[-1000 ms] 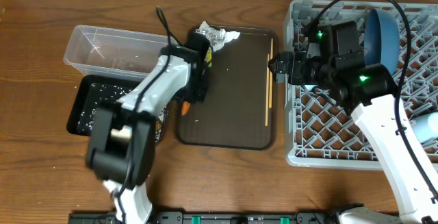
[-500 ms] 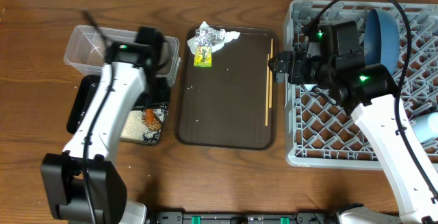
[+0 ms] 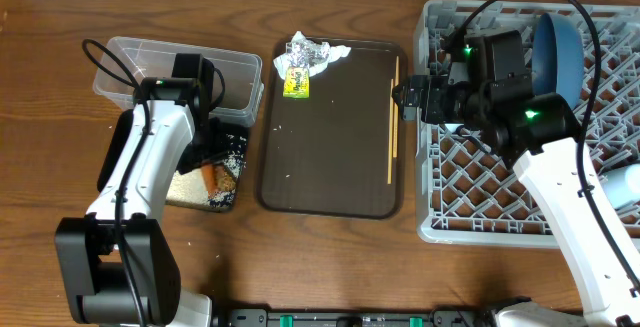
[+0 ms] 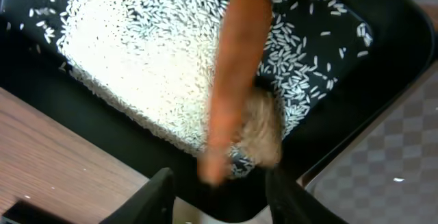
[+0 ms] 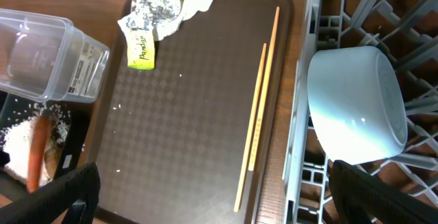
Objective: Sort waste into correct bins and load items into the dishwasher rack
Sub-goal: 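Grasp carrot with left gripper and drop it on black tray, then grasp foil wrapper with left gripper and drop it in clear bin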
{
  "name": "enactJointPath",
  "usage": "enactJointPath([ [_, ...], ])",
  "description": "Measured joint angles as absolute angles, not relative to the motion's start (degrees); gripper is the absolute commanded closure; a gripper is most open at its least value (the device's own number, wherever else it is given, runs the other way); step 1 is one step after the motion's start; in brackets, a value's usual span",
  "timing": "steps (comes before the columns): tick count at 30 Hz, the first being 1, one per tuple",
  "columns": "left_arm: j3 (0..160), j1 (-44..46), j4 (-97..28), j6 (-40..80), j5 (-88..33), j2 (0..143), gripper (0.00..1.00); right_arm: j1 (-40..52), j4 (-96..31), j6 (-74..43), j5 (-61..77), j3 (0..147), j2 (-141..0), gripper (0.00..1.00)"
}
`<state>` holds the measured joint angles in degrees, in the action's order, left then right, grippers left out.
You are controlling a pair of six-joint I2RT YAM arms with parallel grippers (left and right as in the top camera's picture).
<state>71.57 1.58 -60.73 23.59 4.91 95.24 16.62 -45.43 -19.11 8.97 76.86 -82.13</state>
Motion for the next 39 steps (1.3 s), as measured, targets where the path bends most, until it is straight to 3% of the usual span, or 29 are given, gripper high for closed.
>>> enactJointPath([
  [9,78.22,1.65,-66.63,22.41,2.76,95.24,0.55,16.62,-45.58,-19.11,8.97,76.86,-82.13,0.01],
  [12,83.74,2.39,-64.40,18.85,-0.38,94.87,0.50,16.62,-45.21,-19.11,8.97,76.86,-82.13,0.01],
  [20,87.83,11.79,-48.88,5.56,-5.72,92.62,0.37,16.62,-44.73,-19.14,8.97,76.86,-82.13,0.01],
  [25,87.88,16.91,-37.82,-1.65,-5.87,95.31,0.36,16.62,-44.56,-20.29,8.99,76.86,-82.13,0.01],
  [31,88.01,17.34,-23.05,-4.78,-4.60,105.12,0.35,16.62,-45.08,-20.86,8.99,76.86,-82.13,0.01],
  [39,87.99,17.43,-8.05,-6.04,-4.12,120.46,0.25,16.62,-45.63,-21.06,8.97,76.86,-82.13,0.01],
])
